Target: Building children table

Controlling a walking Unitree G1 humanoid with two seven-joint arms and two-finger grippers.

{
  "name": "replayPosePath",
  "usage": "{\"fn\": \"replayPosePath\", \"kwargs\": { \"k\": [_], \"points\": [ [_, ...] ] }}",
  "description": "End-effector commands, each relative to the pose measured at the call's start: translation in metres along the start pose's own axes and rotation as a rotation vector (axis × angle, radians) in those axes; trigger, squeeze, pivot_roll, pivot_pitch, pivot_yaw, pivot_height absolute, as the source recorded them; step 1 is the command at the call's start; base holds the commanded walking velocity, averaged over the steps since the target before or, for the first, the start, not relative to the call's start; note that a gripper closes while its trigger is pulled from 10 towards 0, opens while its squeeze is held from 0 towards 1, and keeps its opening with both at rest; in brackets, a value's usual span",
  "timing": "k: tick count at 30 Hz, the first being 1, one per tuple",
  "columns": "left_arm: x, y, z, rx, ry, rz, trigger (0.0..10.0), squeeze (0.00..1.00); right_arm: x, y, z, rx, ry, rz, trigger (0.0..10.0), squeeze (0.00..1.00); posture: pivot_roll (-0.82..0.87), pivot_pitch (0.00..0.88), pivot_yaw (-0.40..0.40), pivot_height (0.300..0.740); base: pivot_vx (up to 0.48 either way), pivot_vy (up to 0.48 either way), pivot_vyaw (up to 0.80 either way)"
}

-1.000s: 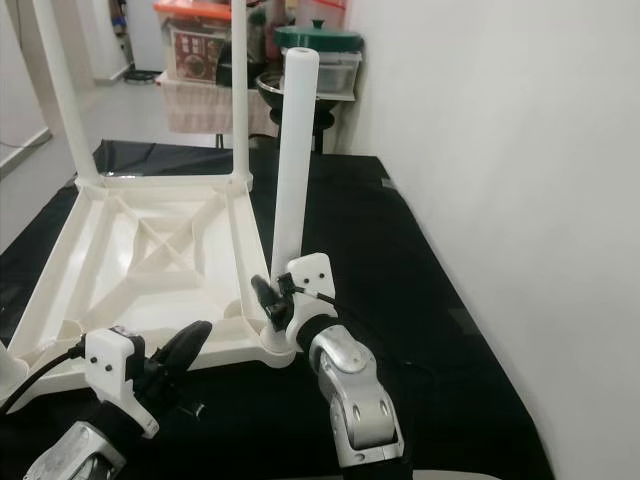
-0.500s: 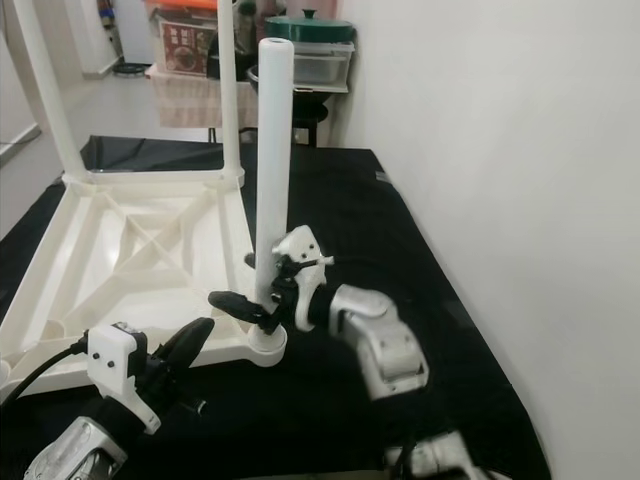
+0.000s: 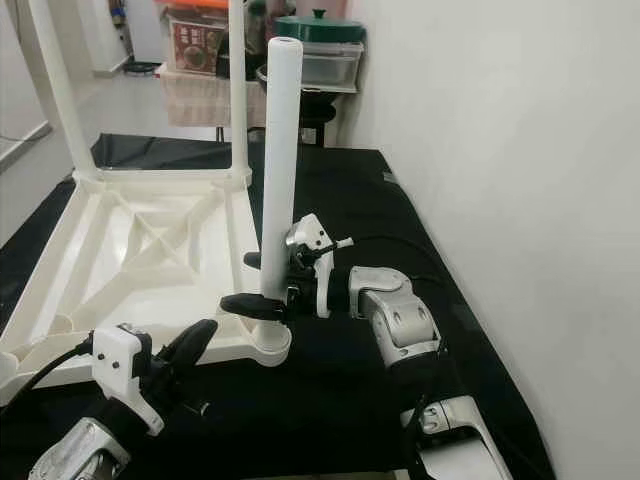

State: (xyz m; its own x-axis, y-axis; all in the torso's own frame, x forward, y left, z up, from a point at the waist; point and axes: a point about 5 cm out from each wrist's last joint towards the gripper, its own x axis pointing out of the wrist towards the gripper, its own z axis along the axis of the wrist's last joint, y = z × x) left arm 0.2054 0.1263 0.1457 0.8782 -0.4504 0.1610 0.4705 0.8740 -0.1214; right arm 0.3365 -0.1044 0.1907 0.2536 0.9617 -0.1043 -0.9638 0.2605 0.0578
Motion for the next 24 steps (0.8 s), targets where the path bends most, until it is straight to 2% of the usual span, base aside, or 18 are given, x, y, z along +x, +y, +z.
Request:
{"fn": "replayPosePath", "kwargs": {
  "k": [1,6,11,13,14,15,16,17,18,19,20,21,23,24],
  "points": [
    [0.0,-0.001,-0.004,-0.006,0.011,0.006,10.0,0.0,-0.004,-0.003,-0.004,0.021,-0.006,0.015,0.0,0.0,0.05,0.0,-0.122,0.74,0.0,0.0,0.0],
    [-0.002,-0.002,-0.005,-0.01,0.013,0.003,10.0,0.0,-0.02,-0.006,-0.017,0.089,-0.034,0.009,0.0,0.0,0.03,0.0,-0.109,0.74,0.0,0.0,0.0],
    [-0.003,-0.002,-0.004,-0.013,0.014,0.001,10.0,0.0,-0.028,-0.006,-0.018,0.072,-0.032,0.0,0.0,0.0,0.03,0.0,-0.103,0.74,0.0,0.0,0.0],
    [-0.004,-0.002,-0.004,-0.012,0.013,0.001,10.0,0.0,-0.031,-0.004,-0.025,0.038,0.013,-0.094,0.0,0.0,0.03,0.0,-0.112,0.74,0.0,0.0,0.0],
    [-0.004,-0.002,-0.004,-0.012,0.013,0.001,10.0,0.0,-0.031,-0.004,-0.025,0.038,0.013,-0.094,0.0,0.0,0.03,0.0,-0.112,0.74,0.0,0.0,0.0],
    [-0.005,-0.002,-0.003,-0.01,0.013,0.003,10.0,0.0,-0.025,0.002,-0.033,0.027,0.05,-0.22,0.0,0.0,0.03,0.0,-0.114,0.74,0.0,0.0,0.0],
    [-0.007,-0.001,-0.002,-0.008,0.013,0.005,10.0,0.0,-0.015,0.003,-0.045,0.064,0.057,-0.622,0.0,0.0,0.02,0.0,-0.114,0.74,0.0,0.0,0.0],
    [-0.007,-0.001,-0.002,-0.008,0.013,0.005,10.0,0.0,-0.015,0.003,-0.045,0.064,0.057,-0.622,0.0,0.0,0.02,0.0,-0.114,0.74,0.0,0.0,0.0],
    [-0.008,0.001,-0.001,-0.006,0.012,0.006,10.0,0.0,-0.015,0.006,-0.053,0.107,0.071,-0.927,0.0,0.0,0.02,0.0,-0.111,0.74,0.0,0.0,0.0],
    [-0.009,0.003,0.0,-0.003,0.015,0.008,10.0,0.0,0.013,0.054,-0.073,0.194,0.111,-0.878,0.0,0.0,0.01,0.0,-0.082,0.74,0.0,0.0,0.0],
    [-0.009,0.003,0.0,-0.003,0.015,0.008,10.0,0.0,0.013,0.054,-0.073,0.194,0.111,-0.878,0.0,0.0,0.01,0.0,-0.082,0.74,0.0,0.0,0.0],
    [-0.009,0.004,0.0,-0.003,0.017,0.009,10.0,0.0,0.022,0.066,-0.075,0.161,0.133,-0.785,0.0,0.0,0.01,0.0,-0.082,0.74,0.0,0.0,0.0],
    [-0.009,0.004,-0.001,-0.007,0.019,0.007,10.0,0.0,0.022,0.062,-0.072,0.191,0.092,-0.763,0.0,0.0,0.0,0.0,-0.075,0.74,0.0,0.0,0.0],
    [-0.008,0.005,-0.001,-0.01,0.02,0.006,10.0,0.0,0.019,0.053,-0.068,0.209,0.059,-0.783,0.0,0.0,0.0,0.0,-0.082,0.74,0.0,0.0,0.0]
  ]
}}
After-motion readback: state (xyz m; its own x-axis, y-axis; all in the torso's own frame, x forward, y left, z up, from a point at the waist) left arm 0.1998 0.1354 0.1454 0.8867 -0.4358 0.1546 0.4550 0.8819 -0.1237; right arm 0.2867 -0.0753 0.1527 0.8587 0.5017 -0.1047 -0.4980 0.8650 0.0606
